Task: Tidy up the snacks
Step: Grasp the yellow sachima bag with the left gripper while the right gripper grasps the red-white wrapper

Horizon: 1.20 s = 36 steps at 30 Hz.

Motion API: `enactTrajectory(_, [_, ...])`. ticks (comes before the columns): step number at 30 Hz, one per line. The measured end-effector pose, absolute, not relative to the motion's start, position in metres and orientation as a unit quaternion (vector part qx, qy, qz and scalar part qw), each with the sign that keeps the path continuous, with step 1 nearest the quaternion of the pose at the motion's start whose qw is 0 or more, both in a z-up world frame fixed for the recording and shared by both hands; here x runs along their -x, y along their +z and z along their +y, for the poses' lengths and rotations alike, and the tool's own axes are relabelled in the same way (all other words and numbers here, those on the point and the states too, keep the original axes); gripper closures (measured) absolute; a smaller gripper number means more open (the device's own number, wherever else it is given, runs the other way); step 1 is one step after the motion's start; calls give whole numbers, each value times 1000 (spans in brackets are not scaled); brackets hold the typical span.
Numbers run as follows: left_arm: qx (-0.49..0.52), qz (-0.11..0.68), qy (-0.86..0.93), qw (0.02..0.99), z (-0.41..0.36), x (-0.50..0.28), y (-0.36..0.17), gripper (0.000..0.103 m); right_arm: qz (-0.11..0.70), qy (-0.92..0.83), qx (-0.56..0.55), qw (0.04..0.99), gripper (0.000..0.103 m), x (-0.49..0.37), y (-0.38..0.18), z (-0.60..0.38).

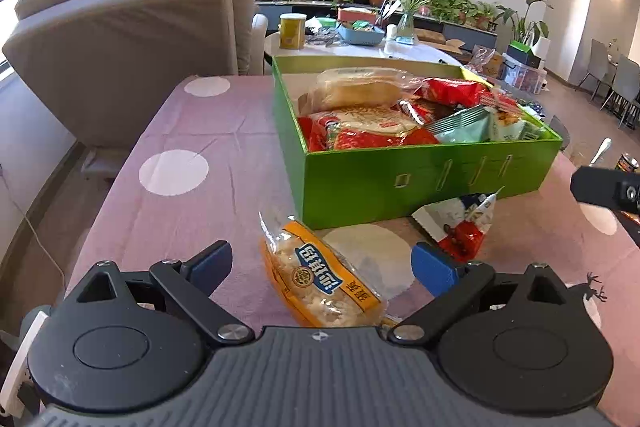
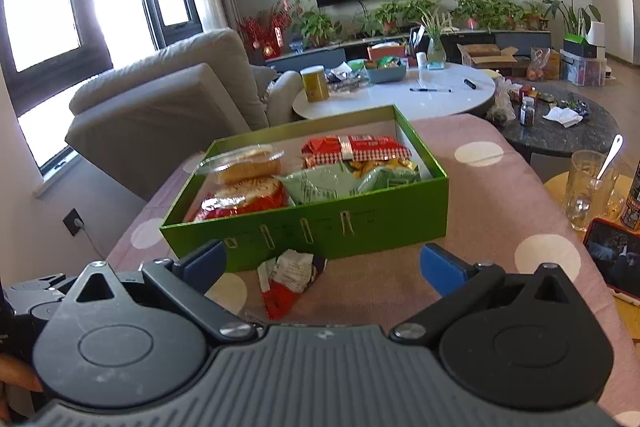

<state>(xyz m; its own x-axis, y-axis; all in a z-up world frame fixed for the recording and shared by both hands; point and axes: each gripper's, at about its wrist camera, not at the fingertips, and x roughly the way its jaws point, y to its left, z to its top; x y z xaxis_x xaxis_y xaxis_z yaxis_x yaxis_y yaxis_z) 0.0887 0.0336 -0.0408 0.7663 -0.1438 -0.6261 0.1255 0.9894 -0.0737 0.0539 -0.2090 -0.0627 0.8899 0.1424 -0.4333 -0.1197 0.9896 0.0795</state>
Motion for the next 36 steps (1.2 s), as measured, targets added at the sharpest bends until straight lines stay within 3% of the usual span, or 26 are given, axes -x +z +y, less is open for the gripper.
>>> enactTrajectory(9, [27,357,-60,932,41,-98,-54,12,261,55,-30,963,43,-67,-77,-209])
enactTrajectory(20, [5,359,-81,930,43,-98,-63,49,295,66,-11,953,43,-88,-93,-191])
enactTrajectory(26, [1,351,-86,933,48,-99,-65,56,308,63,-4,949,43,-99,-99,-182])
enactTrajectory(36, [9,336,-91,937,62,-101,-68,56,319,51,10,946,43,-112,-105,-168])
